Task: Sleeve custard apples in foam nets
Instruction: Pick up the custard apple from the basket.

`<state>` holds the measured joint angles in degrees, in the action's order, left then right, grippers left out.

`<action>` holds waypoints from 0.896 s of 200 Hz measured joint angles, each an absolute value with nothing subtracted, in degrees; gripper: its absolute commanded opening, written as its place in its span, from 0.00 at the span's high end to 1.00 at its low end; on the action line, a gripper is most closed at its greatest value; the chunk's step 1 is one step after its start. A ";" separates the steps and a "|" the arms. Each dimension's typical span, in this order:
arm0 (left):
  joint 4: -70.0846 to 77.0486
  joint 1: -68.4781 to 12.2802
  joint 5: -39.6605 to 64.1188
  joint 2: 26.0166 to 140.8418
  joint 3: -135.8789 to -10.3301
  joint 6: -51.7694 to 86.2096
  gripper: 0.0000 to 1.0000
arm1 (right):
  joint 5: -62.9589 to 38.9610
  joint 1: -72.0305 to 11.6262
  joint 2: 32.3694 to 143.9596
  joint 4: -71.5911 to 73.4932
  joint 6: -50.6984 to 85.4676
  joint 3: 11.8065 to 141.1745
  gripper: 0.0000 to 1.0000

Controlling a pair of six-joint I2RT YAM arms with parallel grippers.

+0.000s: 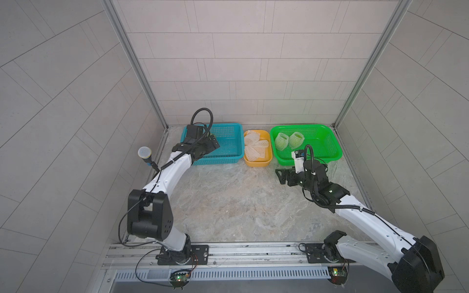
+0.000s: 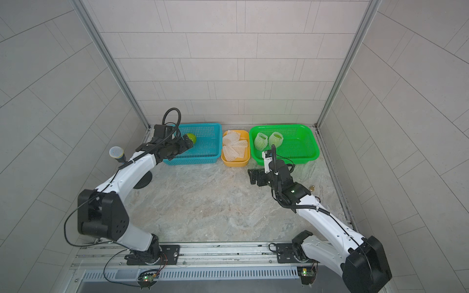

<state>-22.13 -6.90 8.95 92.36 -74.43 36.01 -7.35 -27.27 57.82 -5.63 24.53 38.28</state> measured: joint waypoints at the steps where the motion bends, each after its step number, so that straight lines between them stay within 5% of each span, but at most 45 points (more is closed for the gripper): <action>1: -22.09 -6.83 8.91 92.55 -74.56 35.99 0.03 | -7.31 -27.35 57.78 -5.52 24.49 38.19 0.02; 179: -17.08 -0.38 18.02 132.99 -107.59 37.50 0.03 | -7.46 -28.47 52.90 -4.10 21.54 33.71 0.03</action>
<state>-17.08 -0.38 18.02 132.99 -107.59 37.50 -7.46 -28.47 52.90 -4.10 21.54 33.71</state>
